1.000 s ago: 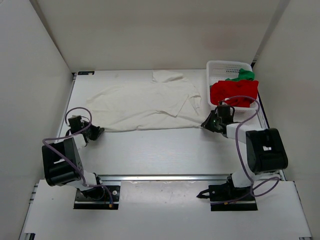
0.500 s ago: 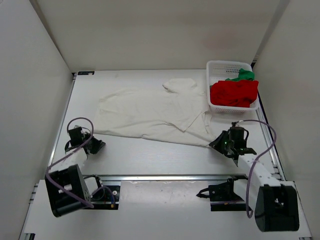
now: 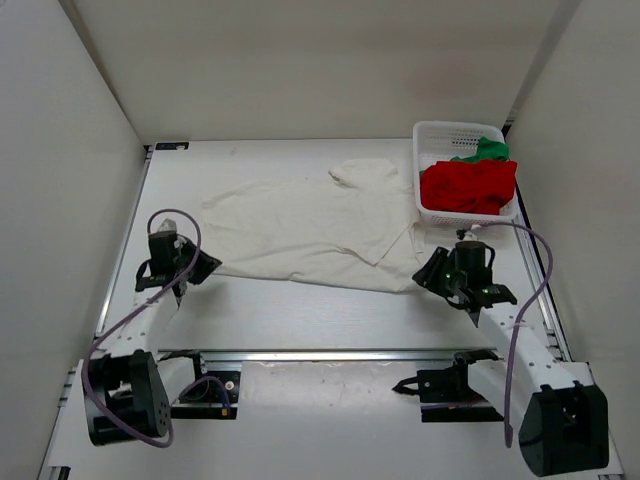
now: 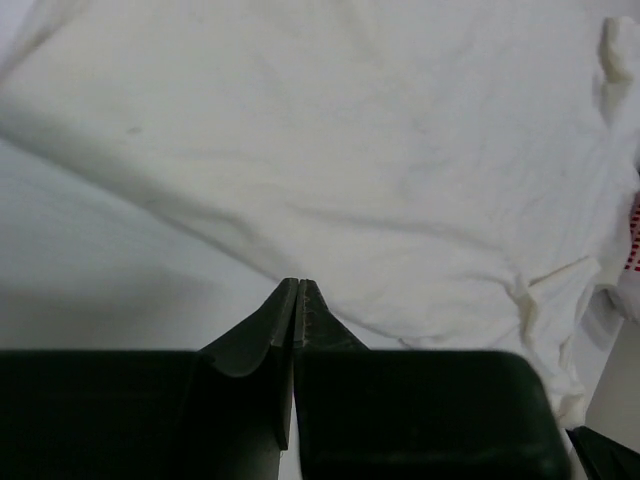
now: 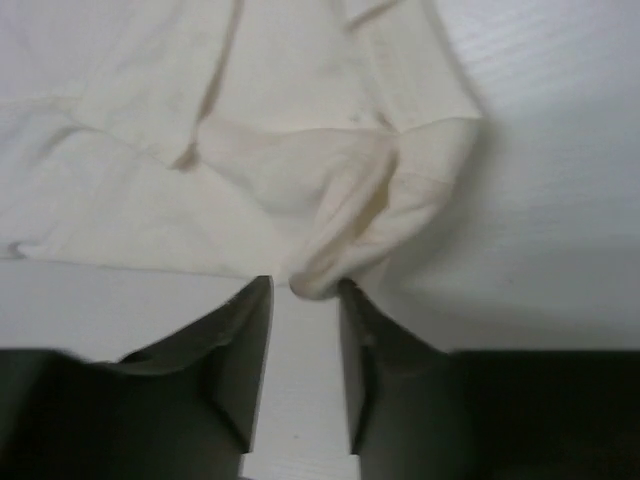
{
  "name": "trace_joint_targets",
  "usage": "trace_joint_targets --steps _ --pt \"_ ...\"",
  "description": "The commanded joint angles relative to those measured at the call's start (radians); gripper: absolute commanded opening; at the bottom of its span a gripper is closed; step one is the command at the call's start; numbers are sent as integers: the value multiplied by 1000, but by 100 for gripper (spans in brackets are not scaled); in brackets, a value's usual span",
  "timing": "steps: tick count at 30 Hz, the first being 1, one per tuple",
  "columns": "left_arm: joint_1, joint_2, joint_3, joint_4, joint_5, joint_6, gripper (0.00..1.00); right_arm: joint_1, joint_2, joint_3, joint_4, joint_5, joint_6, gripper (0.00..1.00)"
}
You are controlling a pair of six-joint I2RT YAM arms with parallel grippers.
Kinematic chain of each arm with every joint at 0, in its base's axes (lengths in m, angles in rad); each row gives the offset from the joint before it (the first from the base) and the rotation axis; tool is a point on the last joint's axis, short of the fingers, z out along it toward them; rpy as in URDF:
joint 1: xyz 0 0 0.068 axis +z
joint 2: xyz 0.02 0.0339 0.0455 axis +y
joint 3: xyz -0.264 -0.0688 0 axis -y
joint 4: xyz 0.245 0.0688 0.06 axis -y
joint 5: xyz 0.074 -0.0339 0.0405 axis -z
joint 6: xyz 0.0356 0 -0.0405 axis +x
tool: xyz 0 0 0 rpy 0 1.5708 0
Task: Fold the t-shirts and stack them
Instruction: Fold the flattened tshirt in 1/3 of the way
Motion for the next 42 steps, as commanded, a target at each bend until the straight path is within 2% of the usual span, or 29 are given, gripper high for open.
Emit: trace_joint_targets --steps 1,2,3,5,8,9,10,11,15,21,24,27,33,36,39,41,42 --pt "-103 73 67 126 -31 -71 15 149 75 96 96 72 -24 27" --pt "-139 117 87 165 -46 -88 14 170 138 125 130 54 -24 15" --pt "-211 158 108 203 -46 -112 15 206 212 141 176 28 -41 10" --pt "-271 236 144 238 -62 -133 14 237 316 217 195 2 -43 0" --pt "-316 344 182 283 -51 -137 14 295 387 282 170 64 -49 1" --pt "-304 372 172 295 -30 -143 13 297 383 274 170 104 -49 8" --pt "-289 384 138 329 -14 -162 13 300 354 264 182 106 -41 11" --pt "-276 396 132 349 1 -174 12 288 350 238 230 85 -31 17" --pt "-172 421 34 406 32 -174 12 259 443 222 291 -30 -29 25" --pt "-52 412 -91 440 68 -202 10 295 585 263 382 -90 -34 28" --pt "-32 355 -138 433 67 -188 10 294 631 288 382 -104 -35 29" --pt "-19 271 -160 348 46 -142 10 312 662 299 393 -107 -32 30" --pt "115 88 -200 205 84 -45 13 329 700 319 399 -105 -35 32" --pt "64 70 -139 183 76 -48 16 323 737 352 391 -102 -33 32" --pt "-49 76 -83 214 49 -80 17 317 768 379 384 -81 -32 30" --pt "-138 94 -53 237 9 -99 18 317 790 420 380 -73 -41 15" --pt "-185 120 -34 240 7 -110 18 322 810 435 367 -69 -43 11"
